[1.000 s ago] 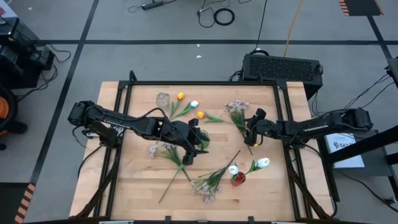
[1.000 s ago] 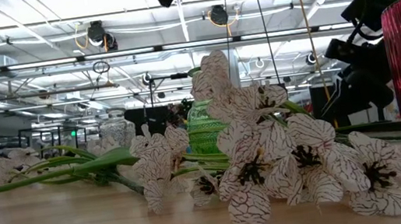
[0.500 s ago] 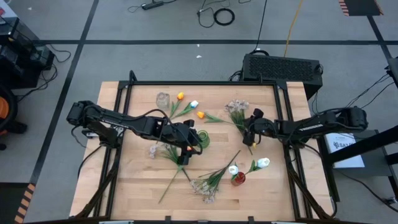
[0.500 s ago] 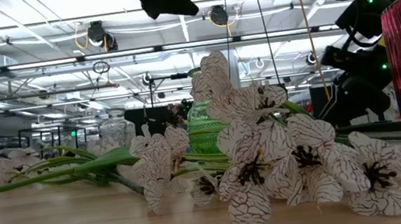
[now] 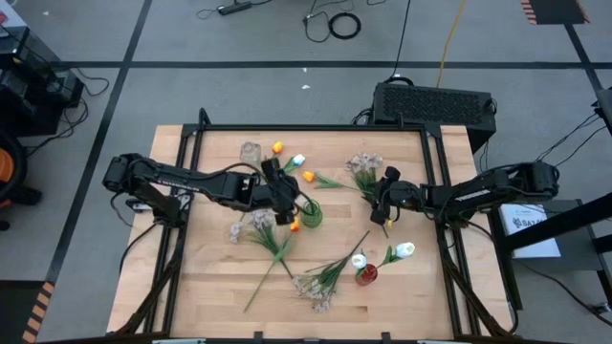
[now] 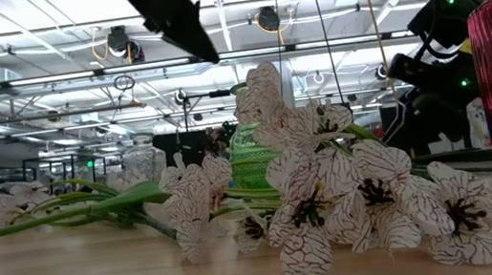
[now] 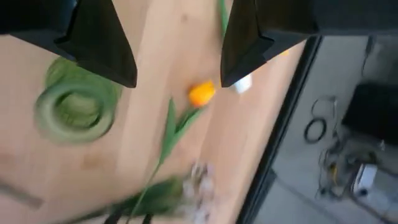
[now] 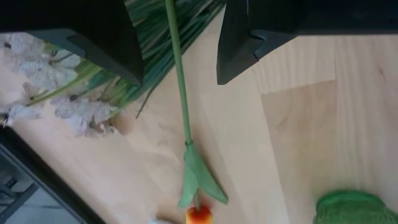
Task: Sort flowers into vase by color
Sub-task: Put the top left yellow tulip into the green vase
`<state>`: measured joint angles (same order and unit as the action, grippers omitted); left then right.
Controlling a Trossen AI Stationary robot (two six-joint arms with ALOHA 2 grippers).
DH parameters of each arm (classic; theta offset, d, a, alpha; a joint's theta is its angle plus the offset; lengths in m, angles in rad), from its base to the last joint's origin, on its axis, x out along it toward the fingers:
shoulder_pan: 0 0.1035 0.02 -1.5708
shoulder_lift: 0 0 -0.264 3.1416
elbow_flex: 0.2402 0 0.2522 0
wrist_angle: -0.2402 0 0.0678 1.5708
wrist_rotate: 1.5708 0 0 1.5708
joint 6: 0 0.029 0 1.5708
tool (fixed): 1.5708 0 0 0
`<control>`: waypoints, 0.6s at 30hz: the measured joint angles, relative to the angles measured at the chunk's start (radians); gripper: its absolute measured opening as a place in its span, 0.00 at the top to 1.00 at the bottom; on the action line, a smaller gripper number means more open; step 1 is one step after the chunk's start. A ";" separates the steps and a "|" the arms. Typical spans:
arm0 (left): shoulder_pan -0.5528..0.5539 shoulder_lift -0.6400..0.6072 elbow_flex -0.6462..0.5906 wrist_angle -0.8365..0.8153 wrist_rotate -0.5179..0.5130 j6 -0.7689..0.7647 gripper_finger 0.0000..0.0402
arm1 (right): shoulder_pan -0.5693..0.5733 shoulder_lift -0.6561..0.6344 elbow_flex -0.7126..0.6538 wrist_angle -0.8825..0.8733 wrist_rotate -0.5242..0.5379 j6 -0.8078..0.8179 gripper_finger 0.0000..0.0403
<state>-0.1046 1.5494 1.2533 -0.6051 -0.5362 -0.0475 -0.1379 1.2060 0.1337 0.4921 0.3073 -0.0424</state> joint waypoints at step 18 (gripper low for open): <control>0.089 0.000 -0.127 -0.431 0.172 -0.424 0.40 | 0.002 -0.002 0.000 0.030 -0.026 0.006 0.51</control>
<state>-0.0152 1.5490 1.1261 -1.0356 -0.3645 -0.4715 -0.1356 1.2045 0.1337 0.5224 0.2810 -0.0367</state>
